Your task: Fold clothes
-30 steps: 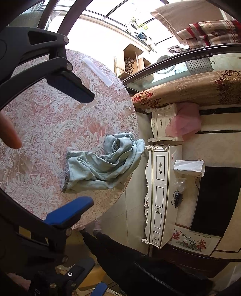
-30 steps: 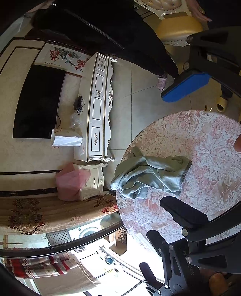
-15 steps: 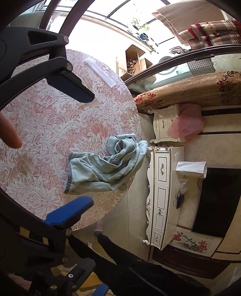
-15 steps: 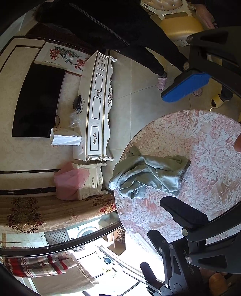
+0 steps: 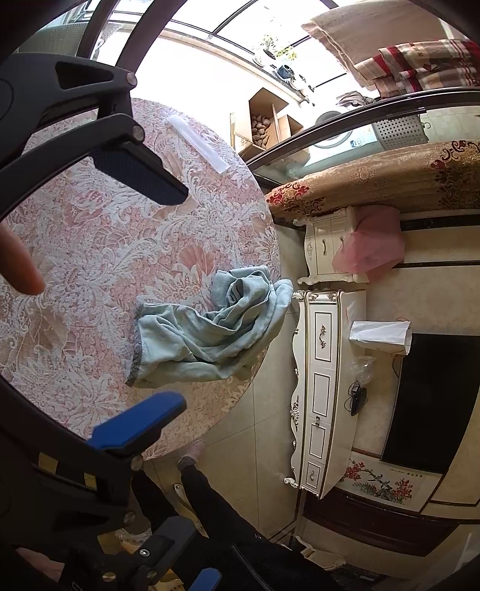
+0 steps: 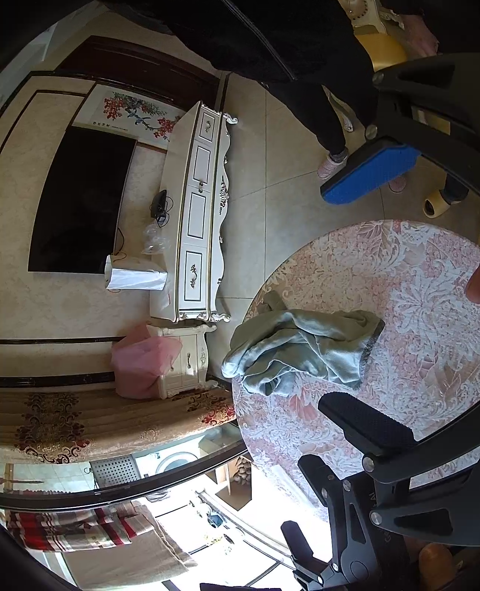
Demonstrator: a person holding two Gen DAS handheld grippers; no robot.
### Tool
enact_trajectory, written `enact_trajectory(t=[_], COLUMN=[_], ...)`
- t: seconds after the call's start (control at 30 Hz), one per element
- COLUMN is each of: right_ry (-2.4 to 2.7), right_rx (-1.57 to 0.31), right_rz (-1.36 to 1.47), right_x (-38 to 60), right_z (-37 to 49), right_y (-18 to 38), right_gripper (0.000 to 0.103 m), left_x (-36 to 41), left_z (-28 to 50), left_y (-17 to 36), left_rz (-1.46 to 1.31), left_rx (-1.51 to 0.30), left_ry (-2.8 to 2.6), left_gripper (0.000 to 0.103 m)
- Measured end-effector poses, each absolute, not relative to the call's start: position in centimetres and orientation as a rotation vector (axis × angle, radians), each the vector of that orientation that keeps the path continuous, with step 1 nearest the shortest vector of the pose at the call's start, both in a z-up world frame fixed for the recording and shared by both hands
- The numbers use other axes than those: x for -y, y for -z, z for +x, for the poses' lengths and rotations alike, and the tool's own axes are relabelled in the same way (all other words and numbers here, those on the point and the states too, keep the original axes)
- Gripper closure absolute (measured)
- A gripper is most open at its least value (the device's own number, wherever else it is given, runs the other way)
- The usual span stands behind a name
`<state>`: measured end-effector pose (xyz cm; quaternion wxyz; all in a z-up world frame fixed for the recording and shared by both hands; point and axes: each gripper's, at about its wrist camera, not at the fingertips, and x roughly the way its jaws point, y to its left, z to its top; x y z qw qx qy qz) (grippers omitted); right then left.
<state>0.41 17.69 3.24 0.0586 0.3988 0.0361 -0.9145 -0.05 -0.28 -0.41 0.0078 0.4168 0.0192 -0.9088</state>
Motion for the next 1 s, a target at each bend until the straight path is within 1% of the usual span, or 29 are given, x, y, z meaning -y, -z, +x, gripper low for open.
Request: enact_trajectory(t=[1.0], right_ry=[2.777], right_rx=[-0.087], right_rz=[1.221], right_x=[-18.07], right_z=[0.23], right_y=[-2.96], right_gripper=[0.0], left_x=[-0.14], left_z=[-0.32], left_y=[1.0], left_rz=[1.329], left_rx=[-0.045], left_ry=[2.837], left_gripper=[0.001])
